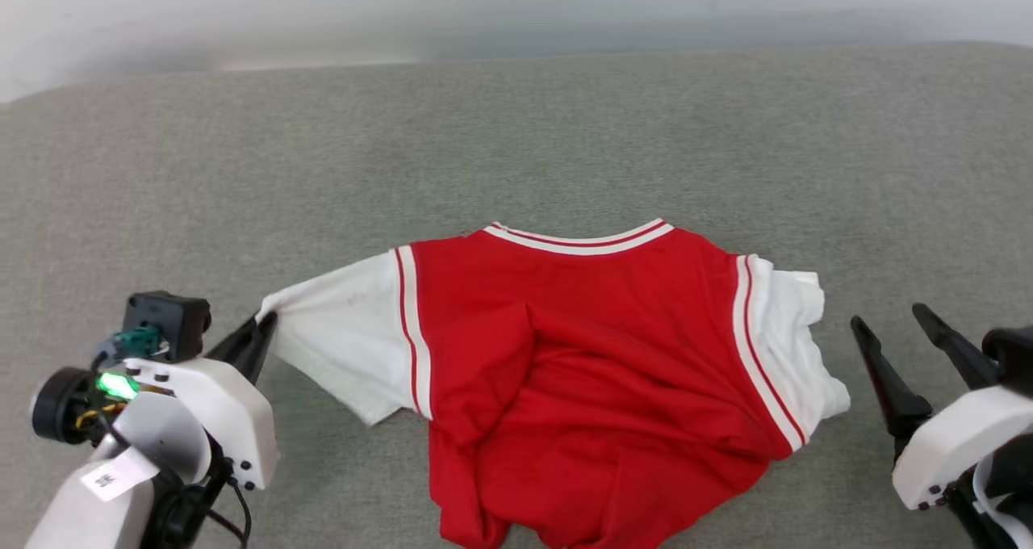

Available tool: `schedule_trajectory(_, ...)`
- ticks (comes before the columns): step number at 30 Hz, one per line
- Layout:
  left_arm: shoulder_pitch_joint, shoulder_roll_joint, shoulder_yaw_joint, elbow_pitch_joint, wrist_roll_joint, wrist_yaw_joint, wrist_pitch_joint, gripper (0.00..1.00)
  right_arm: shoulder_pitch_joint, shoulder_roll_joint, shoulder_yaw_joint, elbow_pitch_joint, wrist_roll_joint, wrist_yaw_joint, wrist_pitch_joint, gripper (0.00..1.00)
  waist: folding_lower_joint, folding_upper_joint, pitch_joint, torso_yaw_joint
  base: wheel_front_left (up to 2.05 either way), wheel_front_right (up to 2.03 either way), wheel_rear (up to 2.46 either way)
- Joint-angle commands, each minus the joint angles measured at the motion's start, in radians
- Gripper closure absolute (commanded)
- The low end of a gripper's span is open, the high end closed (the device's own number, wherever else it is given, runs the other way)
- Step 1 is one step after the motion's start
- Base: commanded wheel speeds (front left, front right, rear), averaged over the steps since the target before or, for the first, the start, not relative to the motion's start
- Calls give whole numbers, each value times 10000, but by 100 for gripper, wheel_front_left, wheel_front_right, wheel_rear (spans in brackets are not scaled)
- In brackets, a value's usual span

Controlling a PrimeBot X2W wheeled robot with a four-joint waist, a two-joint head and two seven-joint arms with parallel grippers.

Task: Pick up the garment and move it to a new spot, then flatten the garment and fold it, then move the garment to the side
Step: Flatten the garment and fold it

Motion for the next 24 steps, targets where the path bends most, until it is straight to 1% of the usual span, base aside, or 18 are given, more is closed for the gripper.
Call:
schedule_trajectory(1, 78, 100, 57, -413, 6, 66, -66, 100, -153, -161, -9, -18, 119, -4, 615, 0, 0, 0, 72, 177, 0, 0, 0)
schedule_trajectory(3, 144, 203, 145, -1048, 2, 92, -10, 100, -395, -603, 206, -123, 117, -4, 1670, 0, 0, 0, 199, 304, 0, 0, 0)
schedule_trajectory(6, 314, 301, 220, -1934, -88, 162, 114, 100, -917, -1005, 230, -189, 141, -5, 3207, 0, 0, 0, 465, 495, 0, 0, 0)
schedule_trajectory(8, 379, 360, 209, -2463, -51, 199, 194, 100, -1360, -1015, 110, -188, 255, -4, 4212, 0, 0, 0, 626, 643, 0, 0, 0)
schedule_trajectory(10, 429, 336, 175, -2926, -27, 258, 258, 100, -1782, -1181, 194, -188, 229, -5, 5160, 0, 0, 0, 784, 796, 0, 0, 0)
schedule_trajectory(13, 457, 302, 97, -3581, 20, 332, 362, 100, -2441, -1346, 327, -37, 168, -4, 6337, 0, 0, 0, 1019, 1044, 0, 0, 0)
schedule_trajectory(16, 406, 111, -83, -4113, -137, 383, 437, 100, -3004, -1270, 309, 422, 278, -4, 7198, 0, 0, 0, 1227, 1298, 0, 0, 0)
schedule_trajectory(18, 329, -13, -200, -4381, -273, 356, 515, 100, -3260, -1587, 533, 660, 75, -5, 7653, 0, 0, 0, 1371, 1488, 0, 0, 0)
schedule_trajectory(24, 108, -182, -503, -4766, -281, 303, 568, 100, -3473, -1737, 1009, 1377, 127, -4, 8472, 0, 0, 0, 1753, 1893, 0, 0, 0)
